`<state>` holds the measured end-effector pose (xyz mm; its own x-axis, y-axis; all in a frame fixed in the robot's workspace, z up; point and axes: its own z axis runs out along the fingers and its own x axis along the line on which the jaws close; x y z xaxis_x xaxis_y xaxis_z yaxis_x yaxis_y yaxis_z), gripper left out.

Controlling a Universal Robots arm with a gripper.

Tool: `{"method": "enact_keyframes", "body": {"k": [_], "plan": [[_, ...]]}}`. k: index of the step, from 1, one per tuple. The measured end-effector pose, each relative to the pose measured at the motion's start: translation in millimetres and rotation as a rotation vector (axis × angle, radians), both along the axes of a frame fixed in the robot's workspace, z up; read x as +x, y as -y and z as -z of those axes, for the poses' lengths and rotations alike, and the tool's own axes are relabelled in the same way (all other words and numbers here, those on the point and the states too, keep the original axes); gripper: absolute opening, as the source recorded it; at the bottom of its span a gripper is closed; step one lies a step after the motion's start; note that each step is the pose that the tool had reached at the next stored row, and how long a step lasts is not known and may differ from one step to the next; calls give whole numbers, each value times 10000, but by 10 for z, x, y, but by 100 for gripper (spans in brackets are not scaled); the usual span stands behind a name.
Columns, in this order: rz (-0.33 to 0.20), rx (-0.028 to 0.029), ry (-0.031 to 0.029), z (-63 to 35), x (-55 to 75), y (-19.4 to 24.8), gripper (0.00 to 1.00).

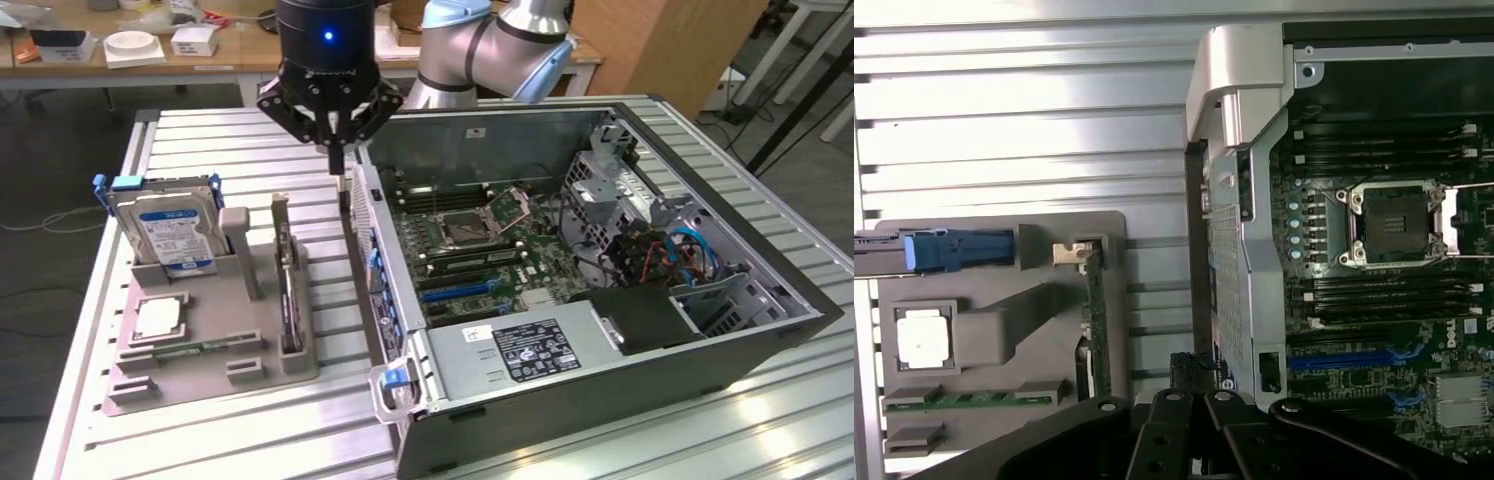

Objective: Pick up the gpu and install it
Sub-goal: 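Reach for the gpu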

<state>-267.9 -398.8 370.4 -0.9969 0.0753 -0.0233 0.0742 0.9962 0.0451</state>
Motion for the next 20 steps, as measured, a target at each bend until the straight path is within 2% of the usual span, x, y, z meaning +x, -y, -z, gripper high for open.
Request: {"method": "enact_keyframes", "body": {"k": [20], "plan": [[0,-1,-1,34,-209,0,11]]}}
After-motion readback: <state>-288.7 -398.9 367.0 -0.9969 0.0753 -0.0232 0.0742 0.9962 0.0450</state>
